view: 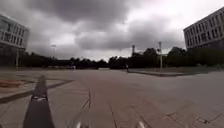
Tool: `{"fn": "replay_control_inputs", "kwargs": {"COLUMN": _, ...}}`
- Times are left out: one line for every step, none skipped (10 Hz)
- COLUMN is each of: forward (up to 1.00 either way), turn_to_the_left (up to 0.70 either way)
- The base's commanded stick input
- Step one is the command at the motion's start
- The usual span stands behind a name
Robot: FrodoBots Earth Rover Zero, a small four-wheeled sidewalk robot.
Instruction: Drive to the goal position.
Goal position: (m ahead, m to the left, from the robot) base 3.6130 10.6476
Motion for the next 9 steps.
{"fn": "replay_control_inputs", "kwargs": {"forward": 0.50, "turn_to_the_left": 0.26}}
{"fn": "replay_control_inputs", "kwargs": {"forward": 0.50, "turn_to_the_left": 0.26}}
{"fn": "replay_control_inputs", "kwargs": {"forward": 0.50, "turn_to_the_left": 0.22}}
{"fn": "replay_control_inputs", "kwargs": {"forward": 0.50, "turn_to_the_left": 0.03}}
{"fn": "replay_control_inputs", "kwargs": {"forward": 0.50, "turn_to_the_left": 0.01}}
{"fn": "replay_control_inputs", "kwargs": {"forward": 0.50, "turn_to_the_left": 0.01}}
{"fn": "replay_control_inputs", "kwargs": {"forward": 0.50, "turn_to_the_left": 0.01}}
{"fn": "replay_control_inputs", "kwargs": {"forward": 0.50, "turn_to_the_left": 0.01}}
{"fn": "replay_control_inputs", "kwargs": {"forward": 0.50, "turn_to_the_left": 0.01}}
